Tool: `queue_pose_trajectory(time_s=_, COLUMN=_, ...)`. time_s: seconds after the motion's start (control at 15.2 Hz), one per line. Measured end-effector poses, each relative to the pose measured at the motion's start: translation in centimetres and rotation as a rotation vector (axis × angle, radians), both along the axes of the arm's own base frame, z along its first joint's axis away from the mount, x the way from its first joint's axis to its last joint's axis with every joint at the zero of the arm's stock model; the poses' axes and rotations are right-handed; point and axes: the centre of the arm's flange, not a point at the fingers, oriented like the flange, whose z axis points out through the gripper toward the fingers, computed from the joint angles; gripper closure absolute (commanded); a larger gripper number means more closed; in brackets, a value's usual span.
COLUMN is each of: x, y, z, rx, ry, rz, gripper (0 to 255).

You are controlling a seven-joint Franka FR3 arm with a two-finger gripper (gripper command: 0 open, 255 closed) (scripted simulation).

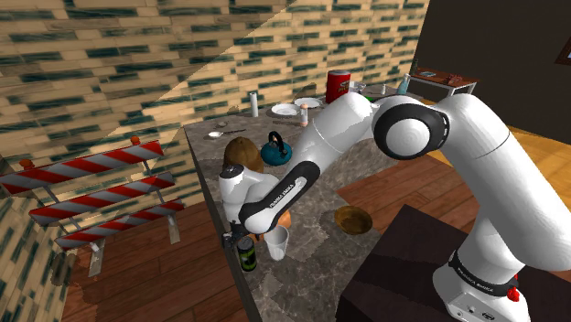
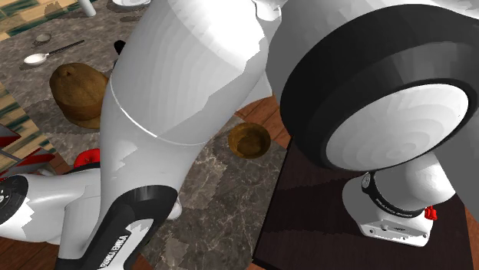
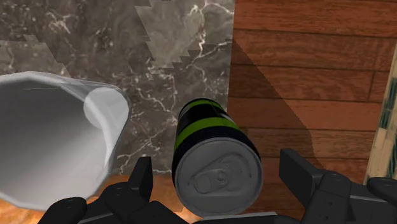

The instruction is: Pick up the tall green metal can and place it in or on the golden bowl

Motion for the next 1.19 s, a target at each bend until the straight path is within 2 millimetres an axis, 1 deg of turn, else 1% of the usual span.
queue_pose_trajectory(time_s=0.13, x=0.0, y=0.0, z=-1.0, rx=0.0, ry=0.0, rz=0.0, gripper=0)
queue_pose_trajectory(time_s=0.26, x=0.1, y=0.0, z=-1.6, rx=0.0, ry=0.0, rz=0.0, gripper=0)
queue_pose_trajectory(time_s=0.59, x=0.1, y=0.0, z=-1.8, rx=0.0, ry=0.0, rz=0.0, gripper=0)
queue_pose_trajectory(time_s=0.66, x=0.1, y=0.0, z=-1.8, rx=0.0, ry=0.0, rz=0.0, gripper=255)
queue_pose_trajectory(time_s=1.19, x=0.1, y=0.0, z=-1.8, rx=0.001, ry=-0.001, rz=0.0, gripper=255)
